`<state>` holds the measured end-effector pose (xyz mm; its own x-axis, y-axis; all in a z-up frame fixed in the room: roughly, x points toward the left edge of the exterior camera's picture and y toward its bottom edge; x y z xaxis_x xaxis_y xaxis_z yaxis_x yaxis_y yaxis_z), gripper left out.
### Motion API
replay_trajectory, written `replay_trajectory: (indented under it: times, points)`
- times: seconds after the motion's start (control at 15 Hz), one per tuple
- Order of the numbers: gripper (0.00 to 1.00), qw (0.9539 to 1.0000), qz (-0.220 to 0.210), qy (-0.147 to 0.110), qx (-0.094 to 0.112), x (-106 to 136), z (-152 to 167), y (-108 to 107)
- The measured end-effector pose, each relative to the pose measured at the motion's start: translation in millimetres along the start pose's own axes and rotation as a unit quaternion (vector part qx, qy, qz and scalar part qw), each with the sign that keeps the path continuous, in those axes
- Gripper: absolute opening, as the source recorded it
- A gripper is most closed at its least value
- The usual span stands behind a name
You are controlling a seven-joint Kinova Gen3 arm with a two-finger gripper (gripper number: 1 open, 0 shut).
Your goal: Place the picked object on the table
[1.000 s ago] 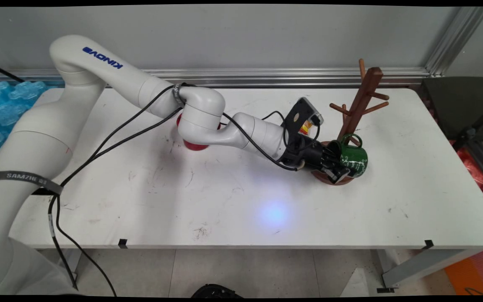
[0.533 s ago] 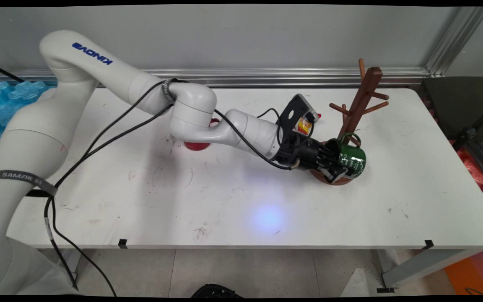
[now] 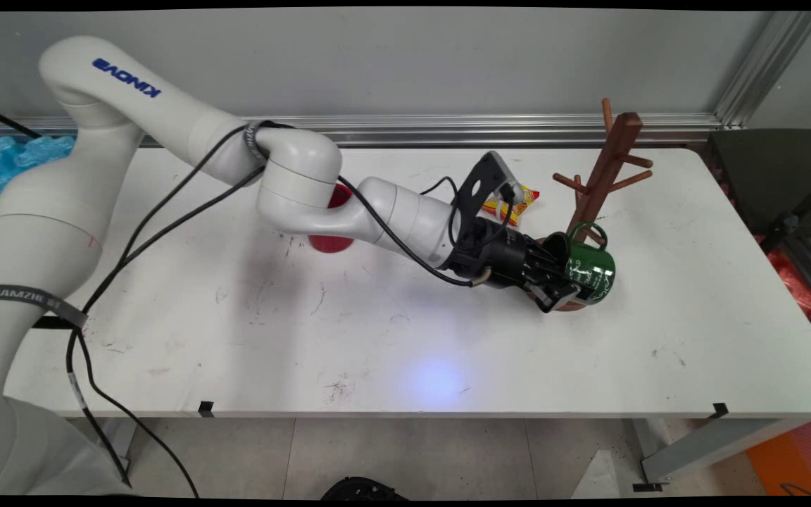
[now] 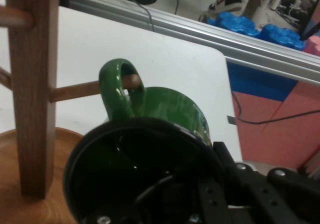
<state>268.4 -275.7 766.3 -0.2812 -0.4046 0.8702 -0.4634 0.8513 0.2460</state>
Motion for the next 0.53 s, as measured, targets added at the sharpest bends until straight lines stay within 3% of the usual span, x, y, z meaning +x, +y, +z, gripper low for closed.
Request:
replay_trajectory:
  times: [0.53]
  points:
    - [0.0, 0.9996, 0.013, -0.001, -0.024, 3.4, -27.0, 21.2]
